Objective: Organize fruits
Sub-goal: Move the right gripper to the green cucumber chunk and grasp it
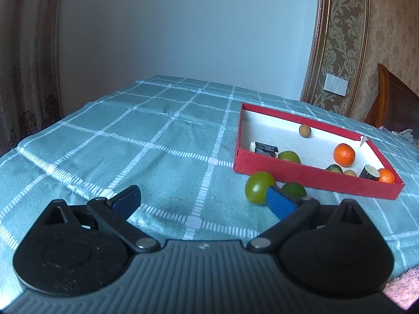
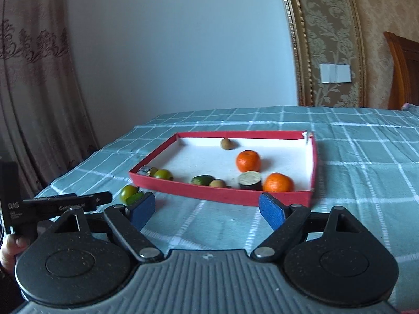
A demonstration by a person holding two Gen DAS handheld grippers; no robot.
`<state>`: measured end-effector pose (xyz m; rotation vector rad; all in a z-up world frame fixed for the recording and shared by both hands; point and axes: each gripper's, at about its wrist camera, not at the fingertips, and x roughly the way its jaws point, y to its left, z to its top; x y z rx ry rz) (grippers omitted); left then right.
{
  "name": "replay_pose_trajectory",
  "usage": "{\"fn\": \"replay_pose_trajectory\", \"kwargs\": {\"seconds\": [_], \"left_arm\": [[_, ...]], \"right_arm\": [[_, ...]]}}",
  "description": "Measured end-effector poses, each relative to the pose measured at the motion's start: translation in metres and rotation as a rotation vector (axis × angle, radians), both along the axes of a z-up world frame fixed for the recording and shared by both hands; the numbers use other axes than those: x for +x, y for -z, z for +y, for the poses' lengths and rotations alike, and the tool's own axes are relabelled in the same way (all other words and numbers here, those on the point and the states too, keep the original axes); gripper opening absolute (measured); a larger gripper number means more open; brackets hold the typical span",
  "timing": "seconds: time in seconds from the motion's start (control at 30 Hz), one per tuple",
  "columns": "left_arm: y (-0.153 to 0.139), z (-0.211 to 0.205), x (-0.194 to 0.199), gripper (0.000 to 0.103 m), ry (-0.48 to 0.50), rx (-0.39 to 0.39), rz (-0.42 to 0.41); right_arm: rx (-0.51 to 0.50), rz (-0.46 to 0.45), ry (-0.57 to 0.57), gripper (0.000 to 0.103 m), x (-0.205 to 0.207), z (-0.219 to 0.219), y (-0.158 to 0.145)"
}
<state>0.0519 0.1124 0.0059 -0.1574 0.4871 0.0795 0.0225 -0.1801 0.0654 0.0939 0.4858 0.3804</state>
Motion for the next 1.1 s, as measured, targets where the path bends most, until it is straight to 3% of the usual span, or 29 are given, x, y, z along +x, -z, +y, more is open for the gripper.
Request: {"fn": "replay_pose_trajectory", "kwargs": {"seconds": [0.53, 0.83, 1.1], "left_arm": [[0.001, 0.023, 0.003, 0.101, -0.084, -0.117, 0.020], [0.001, 0.026, 0.002, 0.101, -0.088, -0.139, 0.014], [0.002, 0.027, 0.002, 0.101, -0.090, -0.143, 0.013]], "right_arm": [[-0.165, 0.029, -0.194, 0.087, 0.021, 0.093, 0.020], [-0.194, 0.003, -0.220, 0.087, 0.029, 0.108, 0.029], [-0.293, -0.014, -0.270, 0.086, 0.049, 0.124, 0.037]]}}
